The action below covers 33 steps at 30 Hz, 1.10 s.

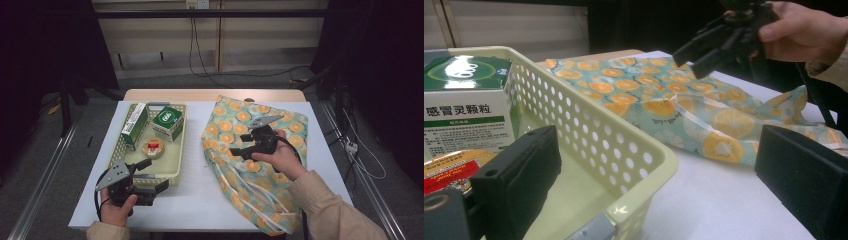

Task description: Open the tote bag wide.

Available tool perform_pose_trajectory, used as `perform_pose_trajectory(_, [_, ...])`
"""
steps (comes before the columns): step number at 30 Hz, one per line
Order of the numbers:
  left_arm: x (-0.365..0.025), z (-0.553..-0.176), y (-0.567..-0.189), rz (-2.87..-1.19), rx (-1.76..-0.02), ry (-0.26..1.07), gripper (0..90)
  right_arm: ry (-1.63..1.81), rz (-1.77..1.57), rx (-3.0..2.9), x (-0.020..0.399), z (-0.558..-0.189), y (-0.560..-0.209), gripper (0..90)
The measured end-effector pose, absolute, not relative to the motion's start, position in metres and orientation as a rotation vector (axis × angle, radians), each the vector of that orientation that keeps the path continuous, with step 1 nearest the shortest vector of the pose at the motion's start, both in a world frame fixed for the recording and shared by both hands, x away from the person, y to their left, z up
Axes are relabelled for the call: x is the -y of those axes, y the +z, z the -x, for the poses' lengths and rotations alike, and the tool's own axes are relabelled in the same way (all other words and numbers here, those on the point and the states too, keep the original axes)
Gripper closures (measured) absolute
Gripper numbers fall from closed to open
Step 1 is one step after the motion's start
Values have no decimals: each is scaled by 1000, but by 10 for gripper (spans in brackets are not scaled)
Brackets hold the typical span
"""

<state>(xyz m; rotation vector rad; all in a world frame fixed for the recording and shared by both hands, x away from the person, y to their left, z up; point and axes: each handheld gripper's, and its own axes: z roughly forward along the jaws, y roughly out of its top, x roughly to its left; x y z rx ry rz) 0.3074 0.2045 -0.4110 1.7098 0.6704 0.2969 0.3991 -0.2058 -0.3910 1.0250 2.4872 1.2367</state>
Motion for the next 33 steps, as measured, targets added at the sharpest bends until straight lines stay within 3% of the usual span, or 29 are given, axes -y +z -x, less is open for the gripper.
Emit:
perform_pose_trajectory(8, [-205, -306, -410, -1711, -666, 302, 43, 1207, -978, -2537, 223, -371, -389, 313])
perform_pose_trajectory(20, [-201, -305, -411, -1716, -665, 298, 43, 1117, -916, -2642, 229, -333, -424, 409])
perform_pose_trajectory(24, [-201, -305, -411, -1718, -664, 297, 43, 1068, -908, -2653, 227, -327, -438, 507])
perform_pose_trajectory(25, [-201, -305, -411, -1720, -664, 298, 43, 1025, -899, -2656, 224, -327, -444, 652])
perform_pose_trajectory(26, [-201, -305, -410, -1722, -660, 299, 43, 1025, -899, -2656, 224, -327, -444, 652])
perform_pose_trajectory(29, [-201, -305, -411, -1724, -658, 300, 43, 1011, -886, -2646, 220, -327, -448, 834])
perform_pose_trajectory(33, [-201, -305, -411, -1720, -665, 300, 43, 1011, -885, -2645, 217, -332, -447, 896])
